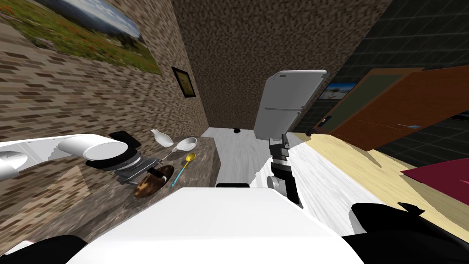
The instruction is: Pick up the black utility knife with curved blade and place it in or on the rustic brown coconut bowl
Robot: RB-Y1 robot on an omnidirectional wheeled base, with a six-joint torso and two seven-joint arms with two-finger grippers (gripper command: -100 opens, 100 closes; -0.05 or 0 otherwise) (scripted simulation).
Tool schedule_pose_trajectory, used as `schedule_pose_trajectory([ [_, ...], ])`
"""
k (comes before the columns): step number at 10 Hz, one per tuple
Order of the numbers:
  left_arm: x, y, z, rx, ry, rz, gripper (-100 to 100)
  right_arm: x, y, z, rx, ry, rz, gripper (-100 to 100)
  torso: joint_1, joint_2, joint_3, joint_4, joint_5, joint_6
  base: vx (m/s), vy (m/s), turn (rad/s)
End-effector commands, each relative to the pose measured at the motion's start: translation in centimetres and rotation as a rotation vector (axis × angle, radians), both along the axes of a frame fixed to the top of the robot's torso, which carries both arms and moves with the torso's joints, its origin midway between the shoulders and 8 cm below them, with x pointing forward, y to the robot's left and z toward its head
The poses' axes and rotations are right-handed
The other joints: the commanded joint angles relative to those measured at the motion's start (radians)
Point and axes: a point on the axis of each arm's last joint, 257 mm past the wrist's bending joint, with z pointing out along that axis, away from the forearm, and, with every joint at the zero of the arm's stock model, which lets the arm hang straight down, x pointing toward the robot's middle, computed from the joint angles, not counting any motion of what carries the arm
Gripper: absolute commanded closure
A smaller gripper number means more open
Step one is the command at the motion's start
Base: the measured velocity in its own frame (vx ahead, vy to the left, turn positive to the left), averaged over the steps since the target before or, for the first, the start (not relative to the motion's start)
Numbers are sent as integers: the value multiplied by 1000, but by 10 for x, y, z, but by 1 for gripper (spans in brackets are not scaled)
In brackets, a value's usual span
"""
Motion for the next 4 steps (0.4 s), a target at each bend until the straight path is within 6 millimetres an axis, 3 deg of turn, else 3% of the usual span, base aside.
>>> schedule_pose_trajectory([
  [1, 0, 0, 0, 0, 0, 0, 0, 0, 0, 0, 0, 0, 0, 0, 0, 0, 0, 0, 0, 0, 0, 0, 0],
  [4, 0, 0, 0, 0, 0, 0, 0, 0, 0, 0, 0, 0, 0, 0, 0, -1, -1, 0, 0, 0, 0, 0, 0],
])
